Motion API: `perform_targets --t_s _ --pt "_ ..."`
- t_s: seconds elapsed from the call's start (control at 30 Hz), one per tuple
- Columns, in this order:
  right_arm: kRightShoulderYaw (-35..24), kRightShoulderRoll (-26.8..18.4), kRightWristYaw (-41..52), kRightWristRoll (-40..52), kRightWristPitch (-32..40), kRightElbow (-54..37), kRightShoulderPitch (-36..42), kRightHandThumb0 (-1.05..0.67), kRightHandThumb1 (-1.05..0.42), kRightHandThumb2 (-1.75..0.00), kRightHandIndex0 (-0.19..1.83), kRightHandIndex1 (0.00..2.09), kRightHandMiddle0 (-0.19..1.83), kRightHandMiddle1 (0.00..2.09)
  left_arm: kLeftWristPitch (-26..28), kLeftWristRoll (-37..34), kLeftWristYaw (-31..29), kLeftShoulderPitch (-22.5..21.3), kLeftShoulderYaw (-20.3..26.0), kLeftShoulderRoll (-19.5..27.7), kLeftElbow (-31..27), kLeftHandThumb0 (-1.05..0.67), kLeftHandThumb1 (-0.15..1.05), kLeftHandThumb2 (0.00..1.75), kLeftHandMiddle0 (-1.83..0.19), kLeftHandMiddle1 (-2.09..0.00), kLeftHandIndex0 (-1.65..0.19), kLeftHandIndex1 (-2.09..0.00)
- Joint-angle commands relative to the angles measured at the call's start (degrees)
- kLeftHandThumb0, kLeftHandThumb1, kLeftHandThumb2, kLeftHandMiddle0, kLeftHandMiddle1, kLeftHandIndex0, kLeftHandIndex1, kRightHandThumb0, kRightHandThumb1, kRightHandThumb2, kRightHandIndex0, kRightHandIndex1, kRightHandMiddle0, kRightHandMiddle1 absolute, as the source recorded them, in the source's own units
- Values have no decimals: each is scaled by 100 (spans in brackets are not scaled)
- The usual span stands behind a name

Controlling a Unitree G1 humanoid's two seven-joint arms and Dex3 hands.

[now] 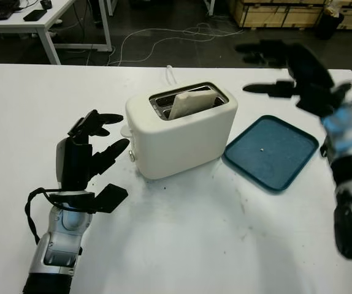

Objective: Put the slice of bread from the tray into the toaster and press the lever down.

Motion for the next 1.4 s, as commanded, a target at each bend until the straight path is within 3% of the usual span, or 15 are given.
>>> perform_targets --t_s 0.0,0.33,0.77,1.07,1.17,1.23,1.37 --pt "-46 165 -176 74 -97 -280 311 -48 -79 0 59 15 63 1 -70 -45 -48 -9 53 85 -46 -34 90 1 -48 -132 -48 -87" --pt "-224 820 -475 465 -298 -967 1145 -54 -85 -2 65 13 65 1 -97 -68 -158 -165 170 382 -24 -33 88 0 -53 -128 -52 -85" --pt "-82 853 -913 -19 -157 -872 259 -54 -79 0 71 12 71 2 -140 -68 -176 -159 70 295 -12 -35 88 0 -57 -124 -55 -81" --pt "282 446 -1173 -908 -382 -422 -637 -61 -77 0 82 22 84 6 -105 -97 -220 -77 57 240 -93 -35 89 1 -53 -127 -53 -82" --pt "487 249 -971 -1080 -483 -236 -955 -59 -73 0 67 62 90 4 -98 -130 -251 -72 41 211 -112 -33 89 0 -52 -128 -53 -82" --pt "653 113 -854 -1258 -416 -198 -1113 -58 -71 0 66 71 92 4 -91 -120 -252 -71 35 201 -115 -31 89 0 -52 -128 -52 -83" --pt "1034 -186 -459 -1722 52 -467 -1325 -62 -67 0 63 65 92 3 -94 -78 -235 -64 40 198 -113 -31 89 0 -52 -128 -52 -84"
